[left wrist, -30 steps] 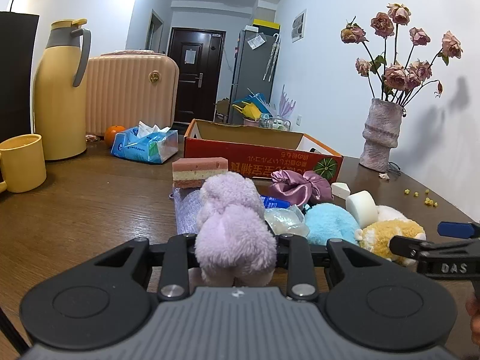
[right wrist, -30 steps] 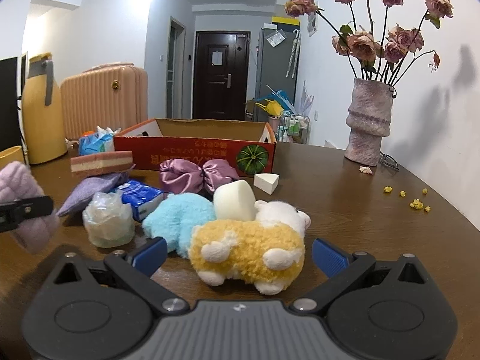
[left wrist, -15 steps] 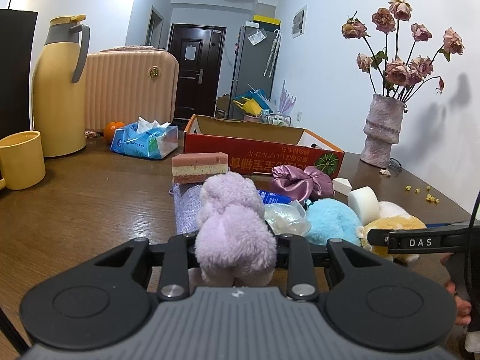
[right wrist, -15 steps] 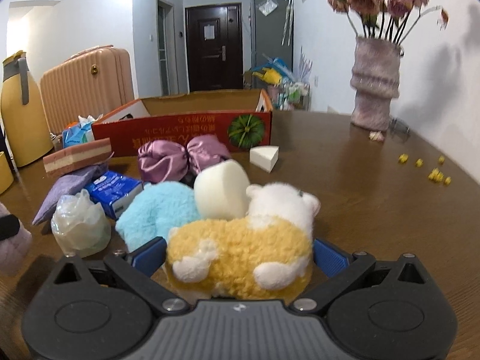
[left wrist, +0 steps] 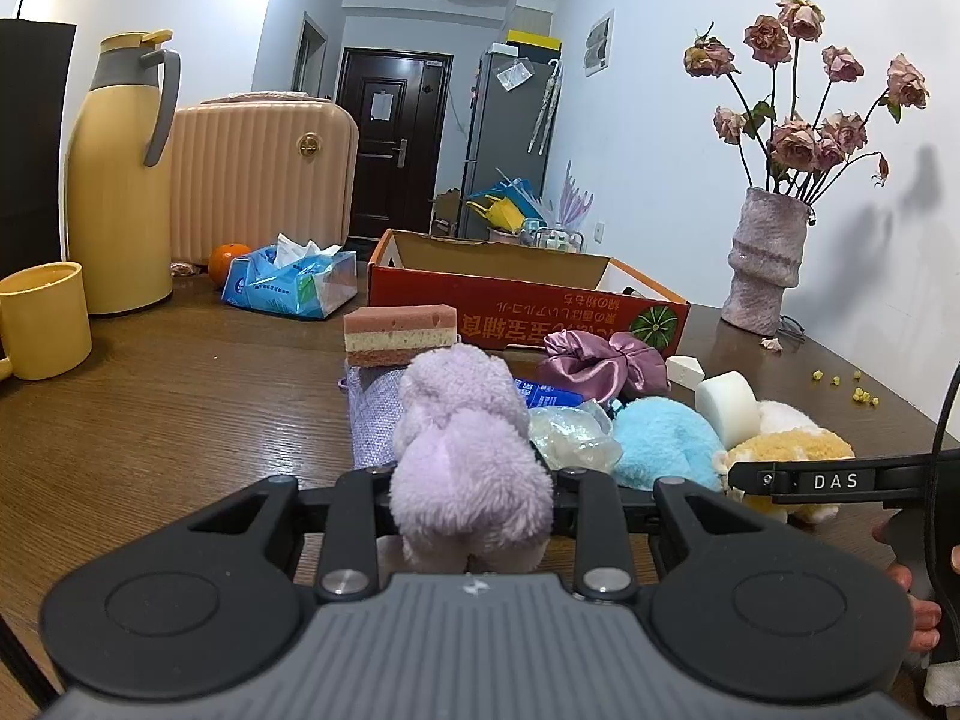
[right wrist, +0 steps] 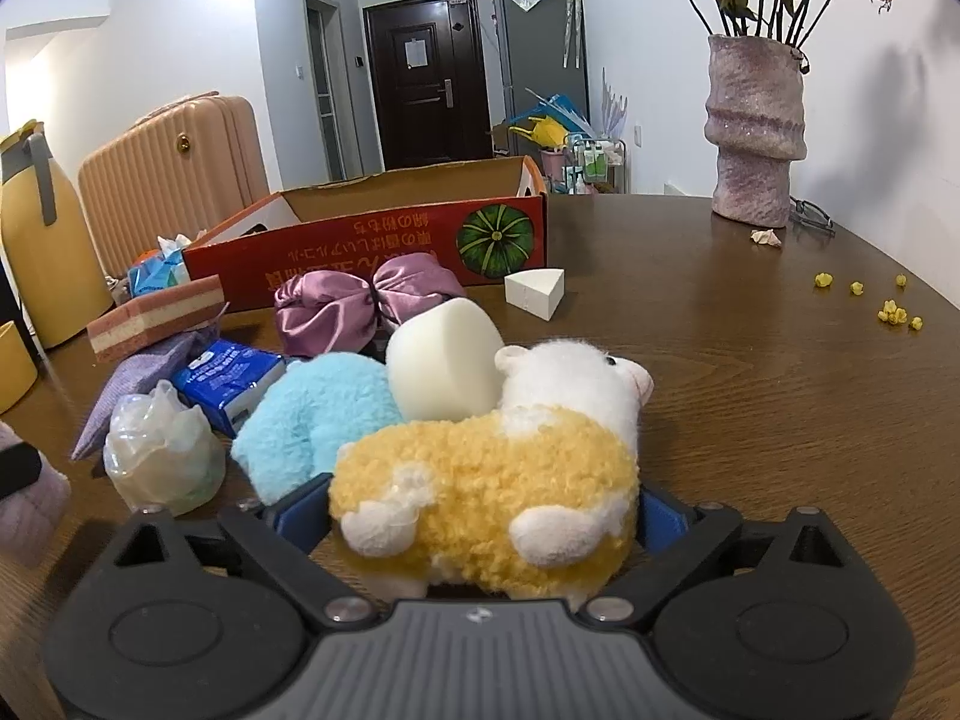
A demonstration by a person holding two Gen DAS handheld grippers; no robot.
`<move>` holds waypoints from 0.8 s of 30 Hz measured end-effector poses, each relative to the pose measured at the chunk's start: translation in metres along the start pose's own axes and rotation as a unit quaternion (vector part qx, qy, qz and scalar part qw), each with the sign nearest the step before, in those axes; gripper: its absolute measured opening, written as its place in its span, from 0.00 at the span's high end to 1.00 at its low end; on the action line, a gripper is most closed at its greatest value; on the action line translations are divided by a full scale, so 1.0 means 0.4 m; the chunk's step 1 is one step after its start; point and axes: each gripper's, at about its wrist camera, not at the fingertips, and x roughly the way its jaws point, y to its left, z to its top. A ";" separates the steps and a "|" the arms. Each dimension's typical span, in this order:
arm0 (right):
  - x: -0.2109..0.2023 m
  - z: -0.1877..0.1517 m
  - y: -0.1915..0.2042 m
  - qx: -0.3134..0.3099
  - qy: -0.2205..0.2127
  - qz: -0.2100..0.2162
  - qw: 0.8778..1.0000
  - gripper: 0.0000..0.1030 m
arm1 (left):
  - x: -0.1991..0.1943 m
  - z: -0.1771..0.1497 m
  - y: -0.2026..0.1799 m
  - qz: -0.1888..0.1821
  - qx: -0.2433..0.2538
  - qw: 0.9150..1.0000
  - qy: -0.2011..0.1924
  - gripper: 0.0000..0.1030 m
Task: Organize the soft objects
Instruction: 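Lift the pink towel with the left gripper while the right gripper grasps the yellow plush sheep, then carry the pink towel and yellow sheep in both grippers over the cardboard box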
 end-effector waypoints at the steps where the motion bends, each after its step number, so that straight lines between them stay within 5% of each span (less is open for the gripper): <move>1: -0.002 0.000 0.001 0.000 -0.001 -0.001 1.000 0.06 | -0.001 0.000 0.001 0.000 -0.001 1.000 -0.001 0.71; 24: -0.091 0.017 0.005 -0.007 -0.083 -0.005 0.997 0.08 | -0.025 0.038 0.006 0.009 0.006 1.000 -0.029 0.71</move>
